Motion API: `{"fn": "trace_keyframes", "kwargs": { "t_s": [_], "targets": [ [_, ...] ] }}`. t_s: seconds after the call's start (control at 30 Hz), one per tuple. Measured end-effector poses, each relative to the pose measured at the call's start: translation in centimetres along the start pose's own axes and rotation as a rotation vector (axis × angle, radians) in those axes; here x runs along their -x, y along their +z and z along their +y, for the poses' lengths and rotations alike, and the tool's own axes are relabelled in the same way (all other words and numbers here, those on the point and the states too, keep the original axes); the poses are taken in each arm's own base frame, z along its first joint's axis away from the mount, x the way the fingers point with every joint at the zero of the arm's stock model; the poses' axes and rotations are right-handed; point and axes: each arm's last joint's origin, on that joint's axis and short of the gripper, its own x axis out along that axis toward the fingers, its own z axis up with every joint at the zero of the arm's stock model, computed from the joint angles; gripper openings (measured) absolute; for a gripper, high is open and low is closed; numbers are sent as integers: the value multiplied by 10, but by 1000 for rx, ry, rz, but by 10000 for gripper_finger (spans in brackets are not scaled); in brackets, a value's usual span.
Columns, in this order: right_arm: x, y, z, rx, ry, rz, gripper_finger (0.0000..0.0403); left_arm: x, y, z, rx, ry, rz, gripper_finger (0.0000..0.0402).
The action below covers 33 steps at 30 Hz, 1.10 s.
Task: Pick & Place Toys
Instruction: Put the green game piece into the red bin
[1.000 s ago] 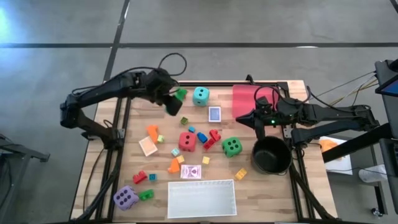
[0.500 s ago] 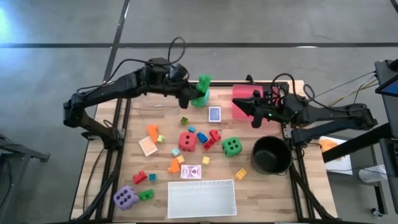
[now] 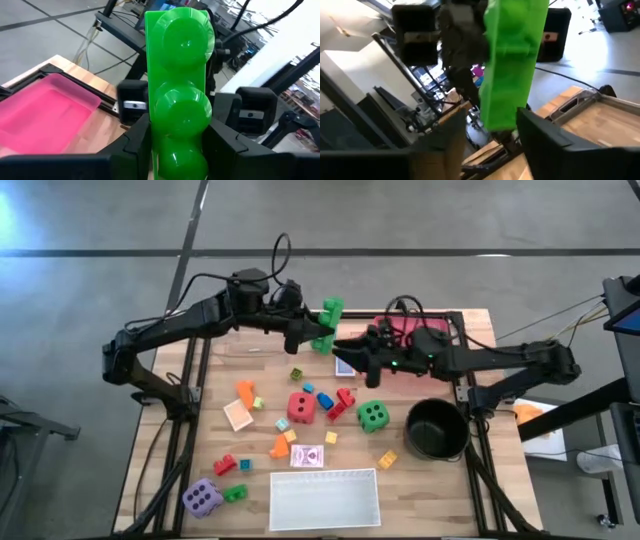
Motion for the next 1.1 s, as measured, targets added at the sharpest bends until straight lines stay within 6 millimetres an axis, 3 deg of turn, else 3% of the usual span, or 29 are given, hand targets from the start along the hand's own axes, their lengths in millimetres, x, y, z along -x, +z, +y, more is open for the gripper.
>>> {"fn": "trace_keyframes", "kwargs": {
  "t_s": [0.23, 0.47, 0.6, 0.87, 1.1],
  "targets": [
    [-18, 15, 11, 55, 29, -20, 269, 8, 4, -6, -23, -29, -27, 132],
    [-34, 20, 15, 86, 32, -10, 280, 7, 9, -10, -51, -65, -76, 132],
    [-35, 24, 18, 119, 39, -23, 249, 7, 9, -11, -55, -75, -81, 132],
    [-32, 26, 18, 121, 47, -27, 132, 7, 10, -12, -68, -103, -85, 132],
    [-31, 26, 20, 120, 74, -14, 129, 6, 9, -16, -68, -110, -89, 133]
  ]
}}
